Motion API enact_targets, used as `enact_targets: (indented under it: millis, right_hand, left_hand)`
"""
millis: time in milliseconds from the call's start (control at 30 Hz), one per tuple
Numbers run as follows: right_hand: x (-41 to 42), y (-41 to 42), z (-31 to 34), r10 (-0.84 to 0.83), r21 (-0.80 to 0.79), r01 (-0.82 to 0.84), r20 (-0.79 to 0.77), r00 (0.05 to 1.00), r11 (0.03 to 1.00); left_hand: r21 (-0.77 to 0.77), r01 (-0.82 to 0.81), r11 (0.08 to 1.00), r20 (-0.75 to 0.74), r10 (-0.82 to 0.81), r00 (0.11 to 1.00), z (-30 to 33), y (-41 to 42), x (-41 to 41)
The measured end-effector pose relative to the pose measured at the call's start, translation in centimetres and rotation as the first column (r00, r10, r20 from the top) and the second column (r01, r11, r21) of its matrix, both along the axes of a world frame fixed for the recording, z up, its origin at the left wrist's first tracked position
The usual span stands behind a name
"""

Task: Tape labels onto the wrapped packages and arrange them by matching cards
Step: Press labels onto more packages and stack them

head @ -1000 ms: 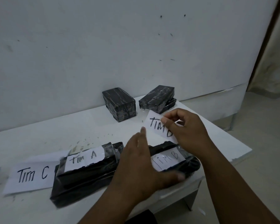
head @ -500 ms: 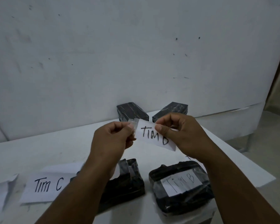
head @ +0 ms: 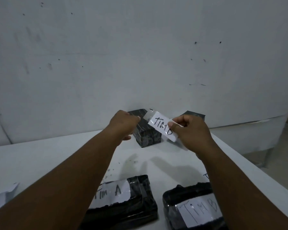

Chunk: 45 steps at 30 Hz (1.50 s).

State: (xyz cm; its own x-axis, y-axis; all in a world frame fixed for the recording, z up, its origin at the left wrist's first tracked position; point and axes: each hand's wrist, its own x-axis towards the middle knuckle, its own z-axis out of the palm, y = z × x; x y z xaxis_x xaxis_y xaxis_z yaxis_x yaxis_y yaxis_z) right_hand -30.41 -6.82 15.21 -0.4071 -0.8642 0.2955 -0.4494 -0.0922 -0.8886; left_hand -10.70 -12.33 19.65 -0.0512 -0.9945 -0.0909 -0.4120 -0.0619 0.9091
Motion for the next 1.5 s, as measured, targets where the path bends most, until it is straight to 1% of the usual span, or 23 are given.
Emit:
enact_targets:
  millis: [100, 200, 267, 300, 333, 367, 433, 500, 533, 600, 633, 700, 767, 800, 867, 1000, 1067, 1200, 1267, 1367, 1500]
  right_hand:
    - [-0.3, -1.8, -0.5, -0.051, 0.015, 0.051, -0.019, 0.999, 0.999]
    - [-0.5, -3.1, -1.1, -0.083, 0.029, 0.085, -0.066, 0.994, 0.996]
    - [-0.8, -3.9, -1.4, -0.102, 0.031, 0.105, -0.091, 0.991, 0.994]
    - [-0.8, -4.3, -1.5, -0.107, 0.032, 0.11, -0.093, 0.99, 0.993]
    - [-0.9, -4.6, -1.7, -0.108, 0.035, 0.111, -0.089, 0.99, 0.993]
    - [-1.0, -4.9, -1.8, -0.107, 0.038, 0.111, -0.086, 0.99, 0.993]
    - [-1.1, -5.6, -2.0, -0.108, 0.038, 0.112, -0.088, 0.99, 0.993]
    - [-1.1, -6.1, -2.2, -0.099, 0.042, 0.103, -0.08, 0.992, 0.994]
    - [-1.1, -6.3, -2.3, -0.092, 0.045, 0.095, -0.075, 0.993, 0.994]
    - [-1.0, -6.5, -2.4, -0.077, 0.052, 0.081, -0.071, 0.994, 0.995]
    - [-0.9, -6.6, -2.5, -0.072, 0.053, 0.076, -0.073, 0.995, 0.996]
    - [-0.8, -6.7, -2.5, -0.074, 0.057, 0.079, -0.087, 0.993, 0.995]
    - [-0.8, -6.7, -2.4, -0.084, 0.058, 0.089, -0.087, 0.993, 0.994]
    - [-0.9, -6.6, -2.3, -0.091, 0.058, 0.096, -0.087, 0.992, 0.994]
    - [-1.0, -6.5, -2.0, -0.102, 0.053, 0.107, -0.088, 0.991, 0.993]
    - [-1.3, -6.4, -1.6, -0.108, 0.039, 0.111, -0.077, 0.991, 0.993]
    - [-1.5, -6.3, -1.4, -0.113, 0.035, 0.116, -0.076, 0.991, 0.993]
    - [-2.0, -6.0, -1.1, -0.146, 0.025, 0.148, -0.07, 0.987, 0.989]
    - [-2.1, -5.7, -1.1, -0.152, 0.022, 0.154, -0.061, 0.986, 0.988]
    - [-1.9, -5.2, -1.0, -0.146, 0.024, 0.147, -0.04, 0.988, 0.989]
    - [-1.4, -3.8, -0.5, -0.122, 0.001, 0.122, -0.027, 0.992, 0.992]
  left_hand:
    - [0.01, 0.081, 0.997, 0.248, -0.081, 0.965, -1.2, -2.7, -1.7]
    - [0.002, 0.207, 0.978, 0.398, -0.191, 0.897, -2.7, -4.8, -3.5]
    - [0.015, 0.271, 0.962, 0.562, -0.233, 0.794, -4.0, -6.8, -5.0]
    - [0.055, 0.286, 0.957, 0.634, -0.255, 0.73, -4.9, -8.0, -5.7]
    - [0.097, 0.282, 0.954, 0.69, -0.269, 0.672, -5.9, -9.4, -6.3]
    - [0.107, 0.284, 0.953, 0.715, -0.272, 0.644, -7.2, -11.0, -6.7]
    - [0.107, 0.264, 0.959, 0.719, -0.258, 0.646, -10.5, -15.1, -7.7]
    - [0.142, 0.252, 0.957, 0.718, -0.275, 0.639, -10.7, -15.2, -8.1]
    - [0.143, 0.204, 0.968, 0.692, -0.245, 0.679, -9.5, -13.9, -8.2]
    - [0.106, 0.074, 0.992, 0.65, -0.126, 0.75, -8.8, -13.2, -8.3]
    - [0.076, 0.039, 0.996, 0.637, -0.078, 0.767, -8.8, -13.4, -8.3]
    - [0.033, 0.021, 0.999, 0.615, -0.037, 0.788, -8.8, -13.7, -8.6]
    - [0.003, -0.065, 0.998, 0.563, 0.052, 0.825, -8.7, -13.9, -9.3]
    - [-0.001, -0.108, 0.994, 0.566, 0.089, 0.82, -8.6, -14.0, -9.6]
    - [0.019, -0.153, 0.988, 0.556, 0.117, 0.823, -8.7, -13.9, -10.1]
    - [0.083, -0.195, 0.977, 0.446, 0.139, 0.884, -9.2, -13.9, -11.4]
    - [0.124, -0.231, 0.965, 0.461, 0.15, 0.874, -9.0, -14.0, -11.6]
    - [0.191, -0.202, 0.961, 0.533, 0.072, 0.843, -9.1, -14.9, -10.7]
    - [0.201, -0.199, 0.959, 0.502, 0.073, 0.862, -9.5, -15.0, -10.2]
    - [0.127, -0.21, 0.97, 0.382, 0.147, 0.912, -9.8, -14.0, -9.0]
    - [0.033, -0.143, 0.989, 0.345, 0.123, 0.931, -7.0, -12.3, -6.4]
